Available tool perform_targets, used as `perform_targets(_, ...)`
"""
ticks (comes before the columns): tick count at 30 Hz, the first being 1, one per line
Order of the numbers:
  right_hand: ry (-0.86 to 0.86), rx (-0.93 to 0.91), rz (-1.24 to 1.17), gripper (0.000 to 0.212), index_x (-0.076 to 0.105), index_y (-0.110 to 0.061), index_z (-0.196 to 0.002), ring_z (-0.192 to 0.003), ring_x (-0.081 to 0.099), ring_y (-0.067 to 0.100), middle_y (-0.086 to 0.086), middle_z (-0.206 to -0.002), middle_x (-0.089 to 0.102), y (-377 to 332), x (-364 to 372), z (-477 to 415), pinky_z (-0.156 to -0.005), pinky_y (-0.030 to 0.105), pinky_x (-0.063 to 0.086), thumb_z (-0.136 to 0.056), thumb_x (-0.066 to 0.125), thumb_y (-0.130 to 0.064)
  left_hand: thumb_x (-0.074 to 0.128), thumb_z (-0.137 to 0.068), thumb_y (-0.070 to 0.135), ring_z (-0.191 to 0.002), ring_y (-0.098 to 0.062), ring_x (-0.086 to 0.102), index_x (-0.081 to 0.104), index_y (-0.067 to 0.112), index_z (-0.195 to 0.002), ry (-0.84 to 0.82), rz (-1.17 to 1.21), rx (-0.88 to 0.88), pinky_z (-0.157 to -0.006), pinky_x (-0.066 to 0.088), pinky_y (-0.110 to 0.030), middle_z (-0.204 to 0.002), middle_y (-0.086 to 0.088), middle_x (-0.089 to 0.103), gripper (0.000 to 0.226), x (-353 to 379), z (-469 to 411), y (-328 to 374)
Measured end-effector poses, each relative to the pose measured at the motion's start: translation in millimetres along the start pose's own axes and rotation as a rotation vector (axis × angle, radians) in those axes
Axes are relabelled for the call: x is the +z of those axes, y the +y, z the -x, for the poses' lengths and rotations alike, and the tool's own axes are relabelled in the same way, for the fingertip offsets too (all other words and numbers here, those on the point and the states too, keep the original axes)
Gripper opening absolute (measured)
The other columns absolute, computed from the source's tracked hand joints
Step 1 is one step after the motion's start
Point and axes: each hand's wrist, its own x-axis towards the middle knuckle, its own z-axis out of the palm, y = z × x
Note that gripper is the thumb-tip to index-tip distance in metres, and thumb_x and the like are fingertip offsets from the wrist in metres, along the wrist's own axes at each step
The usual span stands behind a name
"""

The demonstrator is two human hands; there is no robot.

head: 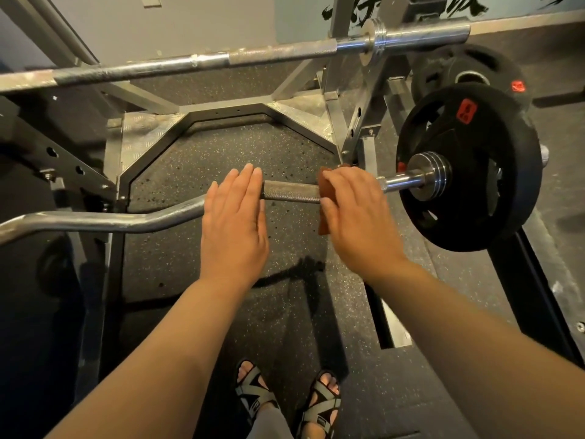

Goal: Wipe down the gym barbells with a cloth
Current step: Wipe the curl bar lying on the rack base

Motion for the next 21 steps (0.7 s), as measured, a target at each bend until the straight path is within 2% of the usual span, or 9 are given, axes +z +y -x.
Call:
perform_targets(2, 0.089, 0.027, 0.045, 0.05, 0.039, -0.013, -0.151, -0.151, 0.022, 0.023, 0.004, -0.154, 0.038, 18, -1, 4, -0.128, 0.045, 0.011, -0.108, 0.035, -0.037, 0.039, -0.109, 0.022, -0.154, -0.02, 0.023, 0.034, 0.015, -0.158, 0.011, -0.003, 0.0, -0.128, 0.005, -0.042, -0.163, -0.002, 0.034, 0.049, 0, 0, -1)
perform_targets(4, 0.226, 0.193, -0.06, 0.048, 0.037, -0.011, -0.152, -0.154, 0.015, 0.023, 0.004, -0.157, 0.033, 16, 6, 5, -0.128, 0.046, 0.011, -0.109, 0.035, -0.032, 0.039, -0.109, 0.023, -0.154, -0.02, 0.022, 0.034, 0.015, -0.158, 0.022, -0.001, -0.011, -0.128, 0.003, -0.04, -0.163, -0.002, 0.034, 0.049, 2, 0, 0)
perform_targets(6, 0.275, 0.282, -0.172, 0.045, 0.038, -0.009, -0.151, -0.154, 0.011, 0.023, 0.004, -0.156, 0.031, -2, 18, 3, -0.128, 0.048, 0.014, -0.11, 0.035, -0.026, 0.039, -0.109, 0.022, -0.154, -0.021, 0.023, 0.035, 0.014, -0.157, 0.031, -0.005, -0.012, -0.128, 0.003, -0.04, -0.163, -0.003, 0.034, 0.049, 4, 0, 0)
perform_targets(10, 0.093, 0.087, -0.141, 0.048, 0.036, -0.012, -0.154, -0.155, 0.012, 0.021, 0.002, -0.159, 0.03, -34, 29, 6, -0.127, 0.05, 0.016, -0.109, 0.031, -0.028, 0.038, -0.109, 0.024, -0.153, -0.022, 0.024, 0.035, 0.013, -0.157, 0.033, -0.038, 0.007, -0.128, 0.005, -0.042, -0.163, -0.003, 0.034, 0.049, 7, -3, -3)
perform_targets(13, 0.024, 0.006, -0.057, 0.053, 0.03, -0.017, -0.157, -0.154, 0.014, 0.019, 0.0, -0.161, 0.029, -20, 20, 5, -0.128, 0.046, 0.015, -0.108, 0.034, -0.035, 0.035, -0.109, 0.026, -0.154, -0.021, 0.022, 0.034, 0.015, -0.158, 0.014, -0.048, 0.018, -0.128, 0.004, -0.04, -0.164, -0.002, 0.033, 0.05, 6, -5, -5)
perform_targets(16, 0.061, 0.033, -0.023, 0.051, 0.033, -0.015, -0.156, -0.152, 0.017, 0.022, 0.004, -0.159, 0.032, -16, 18, 1, -0.127, 0.049, 0.018, -0.109, 0.035, -0.034, 0.034, -0.11, 0.026, -0.154, -0.021, 0.022, 0.034, 0.015, -0.158, 0.008, -0.055, 0.025, -0.128, 0.005, -0.041, -0.164, -0.002, 0.033, 0.049, 6, -7, -6)
perform_targets(19, 0.096, 0.132, -0.057, 0.047, 0.036, -0.01, -0.153, -0.15, 0.02, 0.027, 0.007, -0.156, 0.035, -47, 31, -6, -0.125, 0.051, 0.019, -0.109, 0.033, -0.027, 0.037, -0.11, 0.024, -0.154, -0.022, 0.022, 0.034, 0.014, -0.158, 0.01, -0.062, 0.006, -0.128, 0.006, -0.042, -0.164, -0.003, 0.033, 0.049, 8, -10, -5)
perform_targets(21, 0.057, 0.065, -0.037, 0.049, 0.035, -0.008, -0.154, -0.151, 0.02, 0.028, 0.008, -0.157, 0.035, -59, 35, -9, -0.126, 0.05, 0.016, -0.108, 0.033, -0.027, 0.036, -0.11, 0.024, -0.154, -0.022, 0.021, 0.033, 0.013, -0.158, -0.007, -0.069, 0.001, -0.128, 0.005, -0.042, -0.165, -0.003, 0.031, 0.05, 8, -10, -6)
